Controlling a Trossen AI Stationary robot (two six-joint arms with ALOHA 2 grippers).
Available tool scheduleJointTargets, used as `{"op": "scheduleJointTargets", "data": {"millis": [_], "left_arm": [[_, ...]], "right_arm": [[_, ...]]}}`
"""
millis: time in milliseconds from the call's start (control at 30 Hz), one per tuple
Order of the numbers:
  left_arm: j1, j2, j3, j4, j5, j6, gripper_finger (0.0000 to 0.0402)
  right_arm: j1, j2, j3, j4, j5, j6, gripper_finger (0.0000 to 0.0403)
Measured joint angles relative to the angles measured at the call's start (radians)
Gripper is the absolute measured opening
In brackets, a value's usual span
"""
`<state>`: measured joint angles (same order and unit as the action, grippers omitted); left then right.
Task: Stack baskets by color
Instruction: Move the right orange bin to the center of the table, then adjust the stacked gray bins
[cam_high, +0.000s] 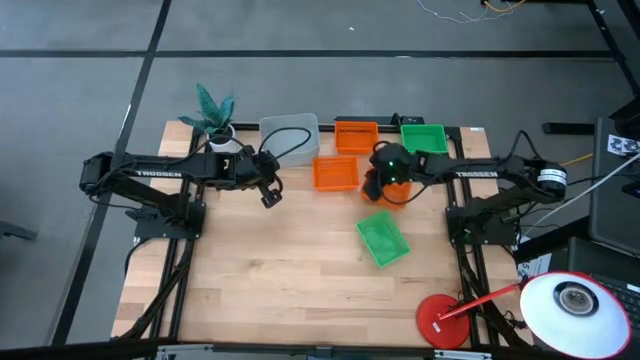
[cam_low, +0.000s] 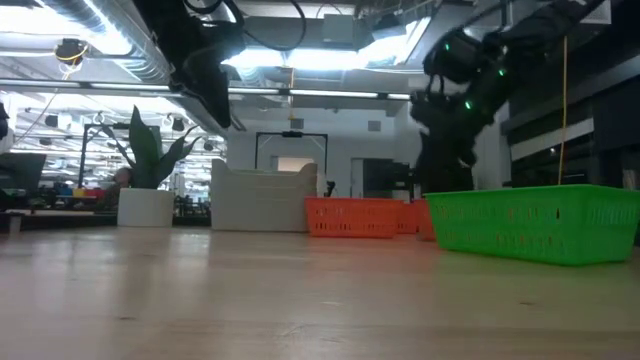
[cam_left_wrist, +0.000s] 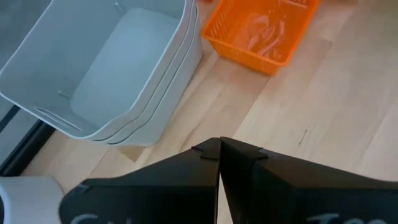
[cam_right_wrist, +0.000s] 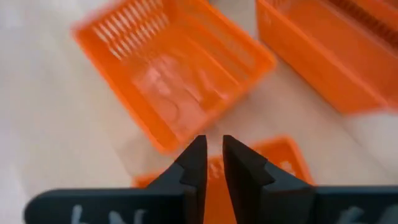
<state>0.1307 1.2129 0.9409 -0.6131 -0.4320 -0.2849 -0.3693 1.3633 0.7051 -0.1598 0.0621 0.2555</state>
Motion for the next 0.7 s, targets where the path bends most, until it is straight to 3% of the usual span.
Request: {"op": "scheduleJointTargets", "data": {"millis": [100,233,300,367,500,700], "left_arm": [[0.000,0.000,0.000,0.001,0.000,-0.001,0.0000],[0.000,0.000,0.000,0.001,0.000,-0.001,0.0000],[0.000,0.000,0.000,0.001,0.000,-0.001,0.0000],[0.000,0.000,0.000,0.000,0.000,0.000,0.0000],[-0.001,-0.003,0.000,-0.008,0.000,0.061,0.0000],[-0.031,-0.146,-0.080,-0.027,-0.013,0.024,0.0000]], "right_arm": [[0.015,-0.029,0.063,-0.078,-0.089,0.002,0.0053],[0.089,-0.096,0.117,-0.217,-0.284,0.020,0.0053],[0.142,-0.133,0.119,-0.279,-0.307,0.071,0.0053],[0.205,-0.171,0.111,-0.342,-0.277,0.150,0.0053],[0.355,-0.234,0.084,-0.441,-0.112,0.327,0.0053],[0.555,-0.298,0.071,-0.448,0.085,0.455,0.0053]]}}
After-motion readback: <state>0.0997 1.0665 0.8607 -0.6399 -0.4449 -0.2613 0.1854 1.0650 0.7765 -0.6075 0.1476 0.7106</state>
